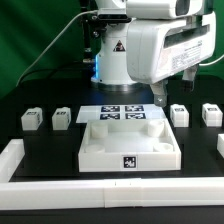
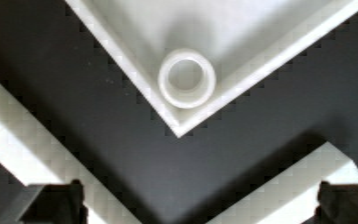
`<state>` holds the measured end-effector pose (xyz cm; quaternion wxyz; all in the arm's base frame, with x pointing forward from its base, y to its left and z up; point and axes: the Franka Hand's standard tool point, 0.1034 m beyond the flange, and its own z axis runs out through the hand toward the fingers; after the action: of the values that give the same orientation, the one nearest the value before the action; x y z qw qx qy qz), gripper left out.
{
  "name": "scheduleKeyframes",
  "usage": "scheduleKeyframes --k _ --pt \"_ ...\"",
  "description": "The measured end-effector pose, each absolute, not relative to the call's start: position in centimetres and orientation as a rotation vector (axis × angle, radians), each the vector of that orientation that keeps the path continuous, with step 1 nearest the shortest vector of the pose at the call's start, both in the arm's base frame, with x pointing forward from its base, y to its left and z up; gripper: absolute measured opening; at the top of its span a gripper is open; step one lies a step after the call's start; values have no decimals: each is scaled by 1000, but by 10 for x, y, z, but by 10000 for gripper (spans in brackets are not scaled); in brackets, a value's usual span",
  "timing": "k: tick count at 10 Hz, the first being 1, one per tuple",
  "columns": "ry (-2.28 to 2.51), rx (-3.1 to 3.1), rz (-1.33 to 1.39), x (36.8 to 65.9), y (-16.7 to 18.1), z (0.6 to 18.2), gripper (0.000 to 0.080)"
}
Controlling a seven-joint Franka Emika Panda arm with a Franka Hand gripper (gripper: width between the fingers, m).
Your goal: Assemble one leg
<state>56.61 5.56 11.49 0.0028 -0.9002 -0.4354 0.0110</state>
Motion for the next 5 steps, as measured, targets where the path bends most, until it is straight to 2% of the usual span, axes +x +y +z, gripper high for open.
scheduleKeyframes --k 5 --pt "-1365 -2823 35 566 56 115 650"
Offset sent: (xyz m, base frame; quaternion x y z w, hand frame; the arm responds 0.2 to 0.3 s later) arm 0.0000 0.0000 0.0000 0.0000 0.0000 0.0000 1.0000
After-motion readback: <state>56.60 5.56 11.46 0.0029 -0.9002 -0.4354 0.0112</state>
